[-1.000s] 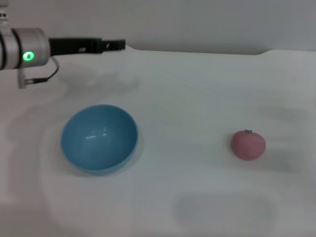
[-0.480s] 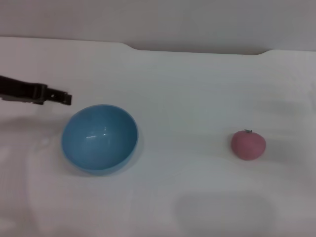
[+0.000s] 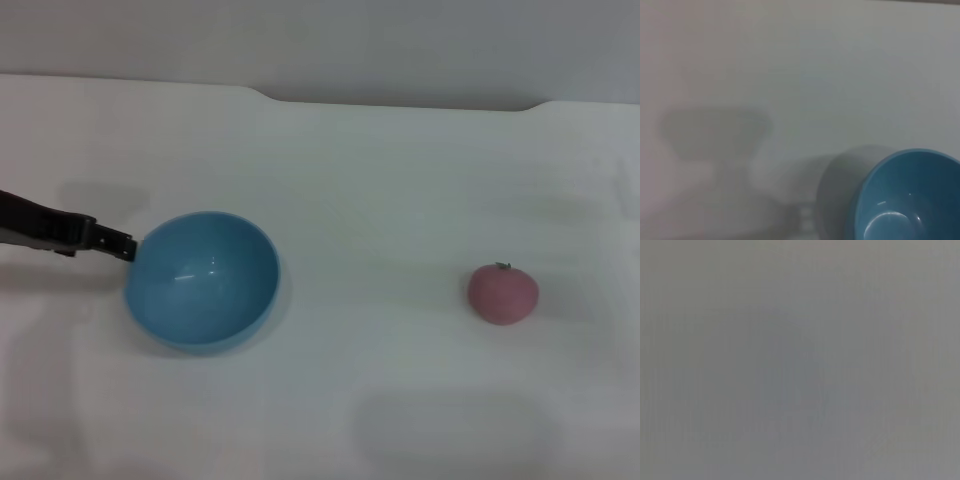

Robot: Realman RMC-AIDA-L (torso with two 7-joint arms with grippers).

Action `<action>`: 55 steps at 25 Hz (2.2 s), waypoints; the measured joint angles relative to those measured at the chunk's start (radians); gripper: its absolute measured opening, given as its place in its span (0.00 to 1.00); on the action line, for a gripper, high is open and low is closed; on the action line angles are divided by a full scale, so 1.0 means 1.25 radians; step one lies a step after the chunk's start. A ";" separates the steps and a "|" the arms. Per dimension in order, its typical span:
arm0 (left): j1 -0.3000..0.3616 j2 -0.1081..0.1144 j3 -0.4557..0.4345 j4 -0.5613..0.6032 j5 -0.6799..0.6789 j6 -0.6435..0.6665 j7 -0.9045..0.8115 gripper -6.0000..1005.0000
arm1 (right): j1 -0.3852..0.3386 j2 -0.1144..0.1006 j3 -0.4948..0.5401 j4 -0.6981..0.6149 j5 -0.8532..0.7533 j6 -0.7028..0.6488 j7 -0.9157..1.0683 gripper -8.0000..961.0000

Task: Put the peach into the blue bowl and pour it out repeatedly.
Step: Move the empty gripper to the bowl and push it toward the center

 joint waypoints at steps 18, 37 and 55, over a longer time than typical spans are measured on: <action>-0.098 0.002 0.014 -0.247 0.013 -0.121 0.037 0.78 | -0.002 0.001 -0.001 0.000 0.000 -0.006 0.000 0.67; -0.132 0.000 0.076 -0.349 0.014 -0.165 0.056 0.66 | 0.000 0.001 -0.001 0.000 0.000 -0.009 -0.007 0.67; -0.136 0.001 0.077 -0.351 0.014 -0.165 0.056 0.03 | 0.057 -0.005 -0.047 -0.065 -0.015 -0.045 0.400 0.67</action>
